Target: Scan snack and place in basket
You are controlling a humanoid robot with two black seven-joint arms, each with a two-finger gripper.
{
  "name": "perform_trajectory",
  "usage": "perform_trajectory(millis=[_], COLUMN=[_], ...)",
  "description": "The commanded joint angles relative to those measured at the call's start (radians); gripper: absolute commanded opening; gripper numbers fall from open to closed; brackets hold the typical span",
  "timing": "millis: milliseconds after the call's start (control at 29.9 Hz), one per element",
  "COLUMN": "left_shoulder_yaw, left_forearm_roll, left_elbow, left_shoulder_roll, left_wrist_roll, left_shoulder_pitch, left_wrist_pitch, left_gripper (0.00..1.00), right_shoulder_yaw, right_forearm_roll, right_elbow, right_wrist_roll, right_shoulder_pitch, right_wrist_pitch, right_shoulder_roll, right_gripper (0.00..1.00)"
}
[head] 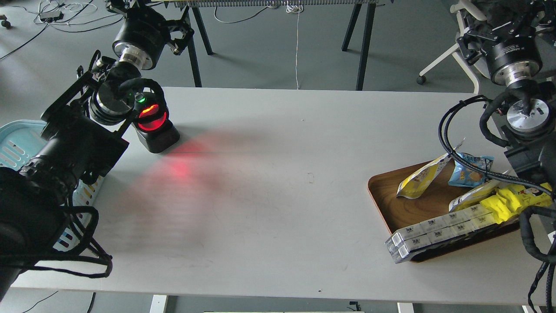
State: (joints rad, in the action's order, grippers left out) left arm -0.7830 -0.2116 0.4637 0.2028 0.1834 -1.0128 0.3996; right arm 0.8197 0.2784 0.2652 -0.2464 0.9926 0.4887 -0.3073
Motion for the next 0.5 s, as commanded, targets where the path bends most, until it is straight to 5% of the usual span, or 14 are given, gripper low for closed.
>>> perform_trajectory(millis=[0,469], left_shoulder_yaw=[-0.001,0.002], left_forearm_roll=[0.000,0.000], left_elbow=[0.003,0.001], left_shoulder_roll=[-0.002,0.000], left_wrist_roll=[0.008,0.008], left_shoulder_pitch=[-0.001,-0.001], left_wrist_pitch=[-0.001,0.002], left_gripper=[1.00,1.00], right_shoulder_yaw=[-0.042,-0.302], right_forearm_roll=[-0.007,-0.160], right_elbow=[0.002,0.126], right_wrist_roll=[-0.002,-0.020], right_shoulder_pitch=[0.001,0.245], right_wrist_pitch=[0.000,0.000], right_shoulder_roll=[-0.001,-0.145], right_gripper=[0.99,0.99])
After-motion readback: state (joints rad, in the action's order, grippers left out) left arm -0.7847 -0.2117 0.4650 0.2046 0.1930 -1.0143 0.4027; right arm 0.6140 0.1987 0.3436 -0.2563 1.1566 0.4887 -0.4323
